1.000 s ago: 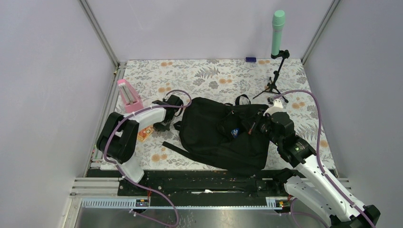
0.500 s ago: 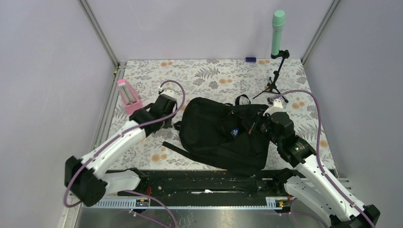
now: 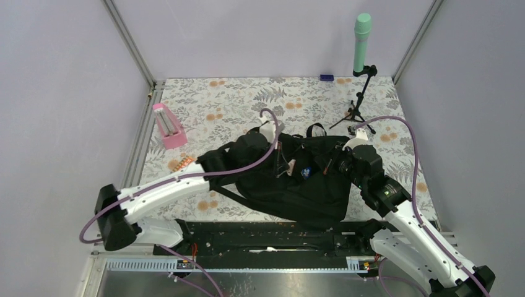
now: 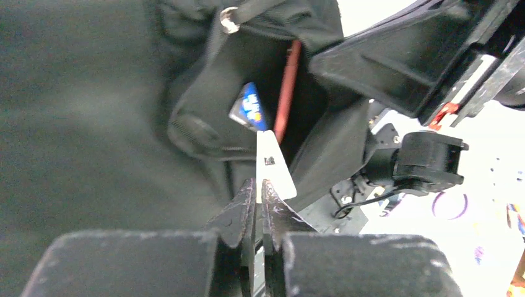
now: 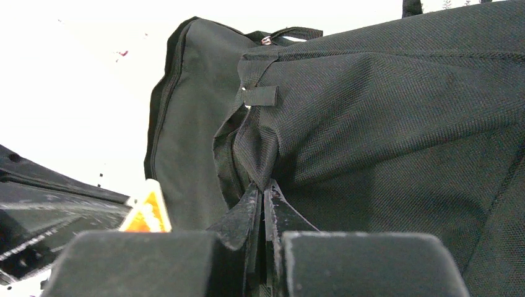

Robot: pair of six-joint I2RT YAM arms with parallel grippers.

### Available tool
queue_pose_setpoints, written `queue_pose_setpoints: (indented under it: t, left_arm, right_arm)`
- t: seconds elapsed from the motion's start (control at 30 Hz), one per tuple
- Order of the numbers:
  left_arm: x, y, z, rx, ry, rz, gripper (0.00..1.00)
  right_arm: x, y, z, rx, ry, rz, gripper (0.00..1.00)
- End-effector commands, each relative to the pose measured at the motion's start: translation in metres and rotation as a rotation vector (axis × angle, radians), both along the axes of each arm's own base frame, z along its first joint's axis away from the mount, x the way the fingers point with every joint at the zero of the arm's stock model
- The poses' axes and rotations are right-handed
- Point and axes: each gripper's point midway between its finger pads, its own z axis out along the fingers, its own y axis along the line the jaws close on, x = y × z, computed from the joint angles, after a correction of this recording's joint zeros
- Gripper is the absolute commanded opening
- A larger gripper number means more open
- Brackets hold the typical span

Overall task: Pack the student bag
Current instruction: Place the personal item in the student bag.

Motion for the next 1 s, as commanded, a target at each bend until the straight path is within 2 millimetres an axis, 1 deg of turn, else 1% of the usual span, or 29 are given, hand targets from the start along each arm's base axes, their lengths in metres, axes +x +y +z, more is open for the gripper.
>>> queue_pose_setpoints:
  t: [0.0, 0.03, 0.07, 0.17, 0.27, 0.37, 0.43, 0.53, 0.63, 0.67, 0.7, 0.83, 0.87, 0.97]
  left_arm:
    - [-0.005, -0.056, 0.049, -0.205, -0.03, -0.122, 0.0]
    - [-0.003, -0.063, 0.046, -0.205, -0.02, -0.132, 0.0]
    - [-0.001, -0.07, 0.037, -0.188, -0.004, -0.134, 0.0]
    - [0.006, -0.081, 0.018, -0.129, 0.034, -0.132, 0.0]
    - [0.01, -0.092, 0.008, -0.124, 0.045, -0.139, 0.0]
    - [0.016, -0.098, -0.001, -0.104, 0.042, -0.129, 0.0]
    - [0.02, -0.1, -0.012, -0.073, 0.047, -0.116, 0.0]
    - [0.022, -0.103, -0.022, -0.054, 0.059, -0.116, 0.0]
    - [0.024, -0.103, -0.028, -0.038, 0.059, -0.113, 0.11]
    - [0.026, -0.102, -0.03, -0.03, 0.055, -0.105, 0.18]
    - [0.027, -0.101, -0.03, -0.023, 0.051, -0.098, 0.23]
    - [0.03, -0.096, -0.029, -0.001, 0.03, -0.086, 0.39]
    - [0.03, -0.093, -0.026, 0.0, 0.023, -0.082, 0.41]
    - [0.034, -0.083, -0.018, 0.002, -0.017, -0.047, 0.44]
  right_arm:
    - [0.0, 0.015, 0.059, 0.119, -0.114, 0.051, 0.0]
    - [0.0, 0.015, 0.059, 0.12, -0.114, 0.049, 0.0]
    - [0.001, 0.015, 0.059, 0.119, -0.111, 0.05, 0.0]
    - [0.001, 0.017, 0.06, 0.123, -0.109, 0.058, 0.0]
    - [0.002, 0.018, 0.061, 0.124, -0.112, 0.058, 0.0]
    - [0.003, 0.018, 0.06, 0.122, -0.108, 0.055, 0.0]
    - [0.003, 0.019, 0.06, 0.127, -0.109, 0.057, 0.0]
    - [0.003, 0.019, 0.06, 0.127, -0.109, 0.058, 0.0]
    - [0.003, 0.018, 0.059, 0.126, -0.109, 0.055, 0.0]
    - [0.003, 0.018, 0.059, 0.126, -0.11, 0.054, 0.0]
    - [0.003, 0.018, 0.059, 0.126, -0.11, 0.052, 0.0]
    - [0.003, 0.017, 0.059, 0.124, -0.111, 0.052, 0.0]
    - [0.003, 0.018, 0.058, 0.124, -0.11, 0.052, 0.0]
    - [0.003, 0.017, 0.058, 0.124, -0.11, 0.051, 0.0]
